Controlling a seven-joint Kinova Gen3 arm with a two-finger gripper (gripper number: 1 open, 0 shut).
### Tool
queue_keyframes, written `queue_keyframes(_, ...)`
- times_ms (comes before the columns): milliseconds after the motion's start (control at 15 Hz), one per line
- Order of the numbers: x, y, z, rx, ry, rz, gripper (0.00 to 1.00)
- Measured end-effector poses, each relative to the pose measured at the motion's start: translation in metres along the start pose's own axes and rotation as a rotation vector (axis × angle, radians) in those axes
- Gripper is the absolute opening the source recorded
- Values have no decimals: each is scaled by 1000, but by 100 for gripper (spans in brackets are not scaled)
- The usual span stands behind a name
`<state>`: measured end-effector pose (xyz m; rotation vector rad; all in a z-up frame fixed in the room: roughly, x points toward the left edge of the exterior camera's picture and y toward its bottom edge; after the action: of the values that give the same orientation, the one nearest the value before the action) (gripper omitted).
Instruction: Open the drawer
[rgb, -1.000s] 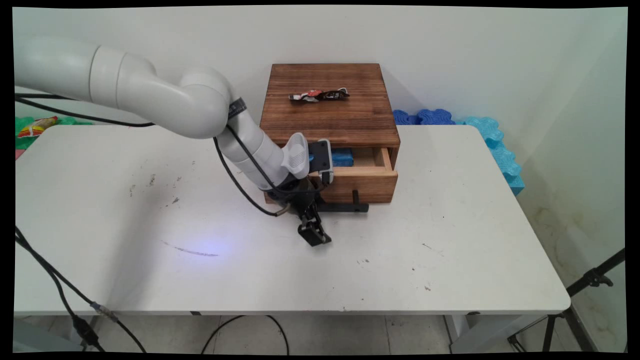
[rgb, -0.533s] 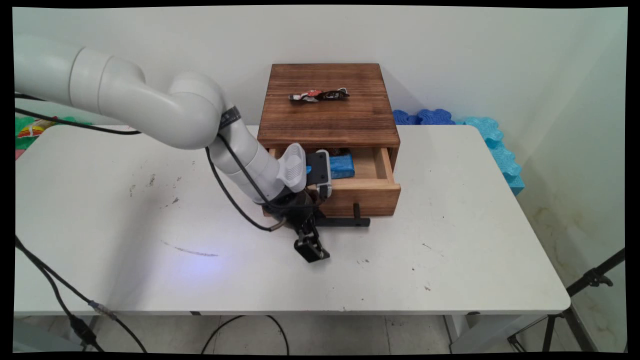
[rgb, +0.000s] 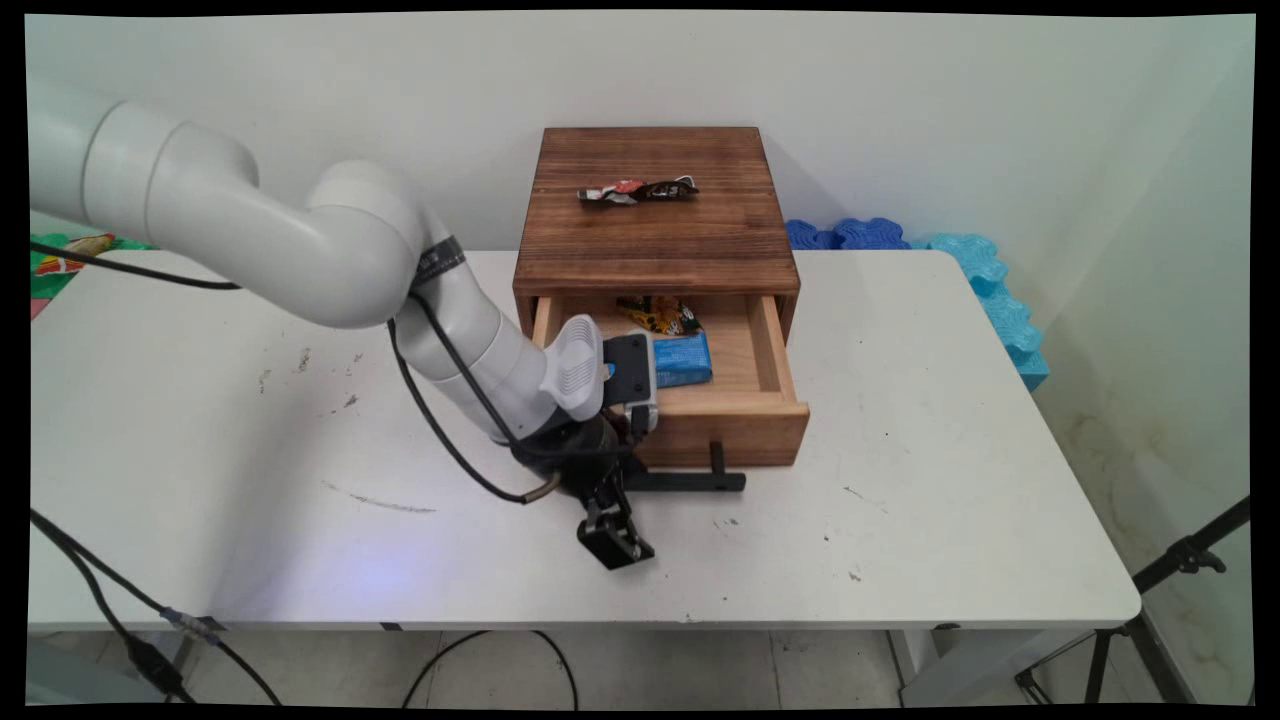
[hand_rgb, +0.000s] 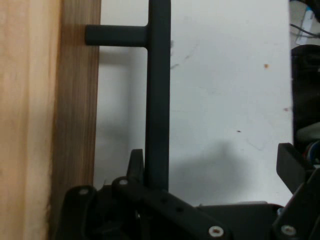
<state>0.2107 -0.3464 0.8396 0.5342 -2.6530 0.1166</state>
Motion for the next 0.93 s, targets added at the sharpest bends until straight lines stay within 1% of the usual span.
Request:
queue_keyframes(533, -2, 32, -7, -36, -1, -4, 100)
queue_keyframes(933, -3, 52, -12, -59, -2, -7, 100)
